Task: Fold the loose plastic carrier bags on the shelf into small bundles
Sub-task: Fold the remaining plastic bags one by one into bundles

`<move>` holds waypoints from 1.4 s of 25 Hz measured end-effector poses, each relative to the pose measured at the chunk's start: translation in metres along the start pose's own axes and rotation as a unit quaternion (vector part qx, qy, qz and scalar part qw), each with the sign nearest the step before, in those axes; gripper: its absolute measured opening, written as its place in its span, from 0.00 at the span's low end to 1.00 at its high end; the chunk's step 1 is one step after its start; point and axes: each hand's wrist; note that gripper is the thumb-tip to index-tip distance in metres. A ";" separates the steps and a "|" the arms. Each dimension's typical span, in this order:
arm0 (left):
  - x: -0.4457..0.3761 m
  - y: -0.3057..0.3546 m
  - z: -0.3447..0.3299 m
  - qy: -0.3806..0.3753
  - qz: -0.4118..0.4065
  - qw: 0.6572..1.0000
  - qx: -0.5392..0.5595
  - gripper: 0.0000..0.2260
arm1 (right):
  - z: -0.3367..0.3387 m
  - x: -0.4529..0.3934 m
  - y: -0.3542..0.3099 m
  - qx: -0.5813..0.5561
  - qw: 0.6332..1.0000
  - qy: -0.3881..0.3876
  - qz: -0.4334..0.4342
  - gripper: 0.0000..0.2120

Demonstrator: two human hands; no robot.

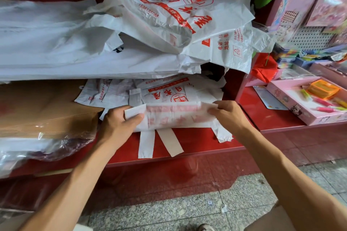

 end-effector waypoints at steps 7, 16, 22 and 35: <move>-0.010 -0.029 -0.001 -0.100 0.129 0.986 -0.042 0.18 | -0.004 -0.003 0.007 -0.008 0.988 -0.088 -0.124 0.09; 0.016 -0.002 -0.020 -0.082 -0.213 0.951 -0.208 0.27 | -0.040 0.012 0.000 0.282 0.937 0.019 0.207 0.24; 0.011 -0.008 -0.027 -0.201 -0.196 0.912 -0.300 0.34 | -0.054 0.012 0.005 0.334 0.902 -0.185 0.201 0.30; -0.009 -0.011 0.004 -0.040 0.079 0.994 0.057 0.18 | -0.001 -0.008 0.004 -0.035 0.995 -0.015 -0.090 0.14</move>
Point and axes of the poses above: each hand's wrist, its own x-axis away from the middle knuckle, its own z-axis out of the back of the hand, y = z × x, and after that the axes turned 1 degree about z, right-handed
